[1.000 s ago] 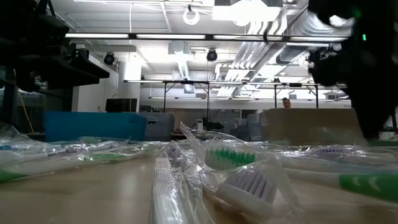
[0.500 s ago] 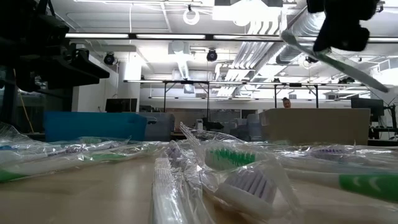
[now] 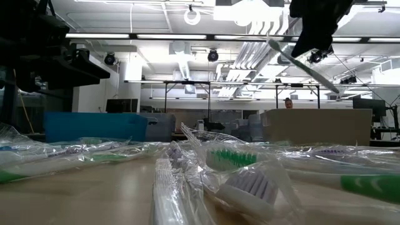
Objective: Pick & Place Toothbrushes
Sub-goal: Put the green toothbrush into the left black bin
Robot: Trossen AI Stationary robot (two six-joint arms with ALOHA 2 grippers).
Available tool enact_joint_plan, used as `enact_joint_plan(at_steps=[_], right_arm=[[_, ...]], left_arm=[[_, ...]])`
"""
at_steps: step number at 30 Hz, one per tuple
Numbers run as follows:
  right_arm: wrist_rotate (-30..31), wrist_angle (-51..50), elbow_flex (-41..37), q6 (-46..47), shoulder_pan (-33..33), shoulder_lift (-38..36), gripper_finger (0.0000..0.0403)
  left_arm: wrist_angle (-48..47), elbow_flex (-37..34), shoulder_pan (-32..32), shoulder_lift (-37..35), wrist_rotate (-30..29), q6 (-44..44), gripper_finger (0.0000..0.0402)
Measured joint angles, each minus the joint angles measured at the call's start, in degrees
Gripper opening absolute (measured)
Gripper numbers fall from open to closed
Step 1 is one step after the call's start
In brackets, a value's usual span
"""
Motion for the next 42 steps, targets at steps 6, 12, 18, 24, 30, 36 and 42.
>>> enact_joint_plan(at_steps=[6, 12, 18, 24, 30, 36, 42], right_arm=[[-0.37, -2.38, 2.92, -9.79, -10.92, 1.56, 0.0002], [2.30, -2.42, 4.81, -17.33, -19.67, 1.54, 0.0003], [1.84, -0.07, 4.96, -23.47, -27.00, 1.90, 0.0003], [-2.02, 0.03, 4.96, -25.11, -31.18, 4.30, 0.0003], [-5.12, 1.73, 4.96, -26.51, -31.90, 6.18, 0.0003], [-11.13, 5.31, 4.95, -26.50, -30.04, 7.56, 0.0003], [-16.19, 11.37, 4.94, -24.84, -24.09, 9.92, 0.0002]], left_arm=[[0.00, -0.01, 0.00, 0.00, 0.01, 0.01, 0.0219], [0.00, -0.01, 0.01, 0.00, 0.02, 0.01, 0.0219], [0.00, -0.01, 0.01, 0.00, 0.02, 0.01, 0.0219], [0.00, -0.01, -0.01, 0.00, 0.00, 0.01, 0.0219], [0.00, 0.00, 0.01, 0.00, 0.02, -0.01, 0.0219], [0.00, 0.01, -0.01, 0.00, 0.02, 0.01, 0.0219], [0.00, 0.01, -0.01, 0.00, 0.02, -0.01, 0.0219]])
